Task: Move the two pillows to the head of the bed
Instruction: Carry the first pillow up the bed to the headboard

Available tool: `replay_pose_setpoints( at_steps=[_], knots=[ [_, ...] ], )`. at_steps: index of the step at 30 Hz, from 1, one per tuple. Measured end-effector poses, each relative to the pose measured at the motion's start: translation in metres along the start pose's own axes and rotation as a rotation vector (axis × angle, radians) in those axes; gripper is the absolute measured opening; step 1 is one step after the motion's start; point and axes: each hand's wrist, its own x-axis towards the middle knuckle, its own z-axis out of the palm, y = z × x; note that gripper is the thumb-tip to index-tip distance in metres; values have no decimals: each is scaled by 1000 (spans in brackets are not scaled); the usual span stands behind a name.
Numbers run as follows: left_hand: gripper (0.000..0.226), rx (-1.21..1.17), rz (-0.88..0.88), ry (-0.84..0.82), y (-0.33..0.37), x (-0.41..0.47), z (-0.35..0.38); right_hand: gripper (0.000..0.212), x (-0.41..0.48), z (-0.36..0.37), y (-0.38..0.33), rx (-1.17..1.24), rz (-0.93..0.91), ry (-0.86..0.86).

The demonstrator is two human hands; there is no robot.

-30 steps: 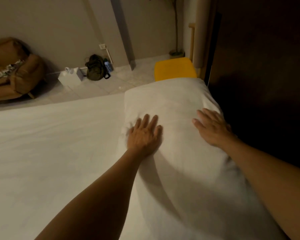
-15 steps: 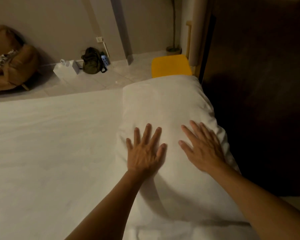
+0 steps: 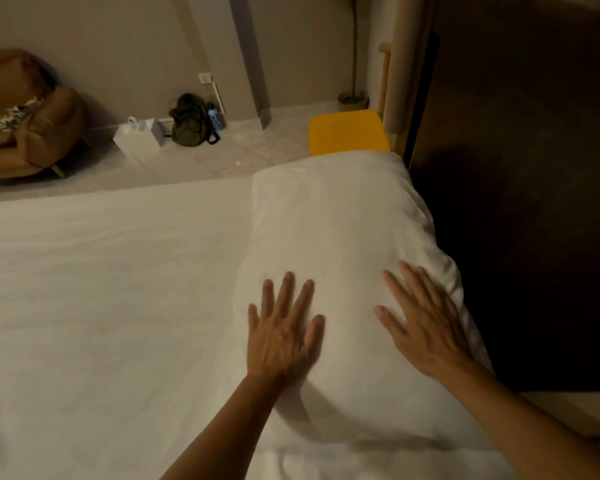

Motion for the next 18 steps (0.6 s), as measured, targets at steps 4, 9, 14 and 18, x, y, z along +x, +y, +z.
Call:
replay_pose_setpoints(
  at_steps=[4, 9, 14, 18],
  knots=[
    [67, -94, -250, 36, -33, 6, -6, 83, 7, -5, 27, 54, 193, 65],
    [73, -27, -123, 117, -27, 81, -27, 80, 78, -41, 7, 98, 157, 131],
    [60, 26, 166, -39, 31, 106, -37, 75, 113, -34, -26, 64, -10, -80],
    [62, 84, -7, -163, 4, 85, -29, 69, 93, -26, -9, 24, 139, -294]
  ],
)
